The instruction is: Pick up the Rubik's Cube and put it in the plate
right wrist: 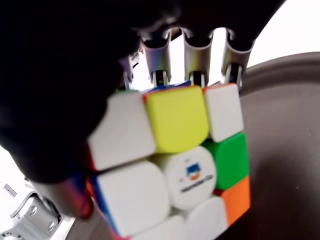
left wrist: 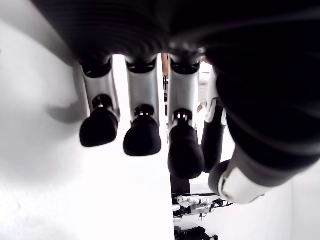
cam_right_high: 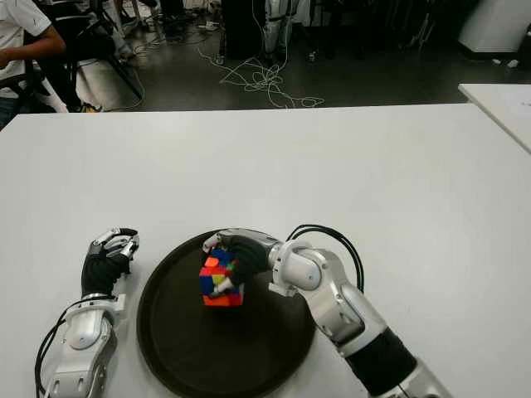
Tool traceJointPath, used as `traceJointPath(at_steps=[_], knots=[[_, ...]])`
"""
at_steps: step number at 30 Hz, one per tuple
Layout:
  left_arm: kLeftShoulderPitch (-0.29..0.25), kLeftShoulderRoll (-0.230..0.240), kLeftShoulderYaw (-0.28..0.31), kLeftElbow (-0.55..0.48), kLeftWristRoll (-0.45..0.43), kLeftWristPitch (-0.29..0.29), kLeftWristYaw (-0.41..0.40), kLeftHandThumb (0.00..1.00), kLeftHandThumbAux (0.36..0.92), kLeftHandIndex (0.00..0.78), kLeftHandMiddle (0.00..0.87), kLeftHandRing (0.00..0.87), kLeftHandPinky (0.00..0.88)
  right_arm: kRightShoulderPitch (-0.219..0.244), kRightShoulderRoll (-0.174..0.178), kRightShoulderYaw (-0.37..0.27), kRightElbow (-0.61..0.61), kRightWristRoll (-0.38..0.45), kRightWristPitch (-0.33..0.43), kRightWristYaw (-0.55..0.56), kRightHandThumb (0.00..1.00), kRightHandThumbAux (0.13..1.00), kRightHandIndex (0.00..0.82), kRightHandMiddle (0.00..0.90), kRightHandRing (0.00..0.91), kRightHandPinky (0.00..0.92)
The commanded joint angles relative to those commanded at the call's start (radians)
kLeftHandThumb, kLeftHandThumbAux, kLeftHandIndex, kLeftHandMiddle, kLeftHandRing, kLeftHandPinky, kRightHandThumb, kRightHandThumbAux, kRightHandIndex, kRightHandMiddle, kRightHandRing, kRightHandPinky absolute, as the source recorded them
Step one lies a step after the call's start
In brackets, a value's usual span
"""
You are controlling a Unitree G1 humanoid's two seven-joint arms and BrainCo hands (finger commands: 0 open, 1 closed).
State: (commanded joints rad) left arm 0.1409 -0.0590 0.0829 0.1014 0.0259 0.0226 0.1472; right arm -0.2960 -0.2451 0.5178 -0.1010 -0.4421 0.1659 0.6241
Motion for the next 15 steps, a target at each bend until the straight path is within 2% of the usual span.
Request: traceJointPath(at_steps=[15], knots=[[-0.001, 0.007, 0.000, 0.008, -0.001, 0.002, -0.010, 0.709, 0.704, 0.442, 0.789, 0.795, 0.777, -0.004, -0.006, -0.001, 0.008, 0.004, 0.007, 0.015, 0.000, 0.873, 0.004, 0.065, 0.043, 0.045]])
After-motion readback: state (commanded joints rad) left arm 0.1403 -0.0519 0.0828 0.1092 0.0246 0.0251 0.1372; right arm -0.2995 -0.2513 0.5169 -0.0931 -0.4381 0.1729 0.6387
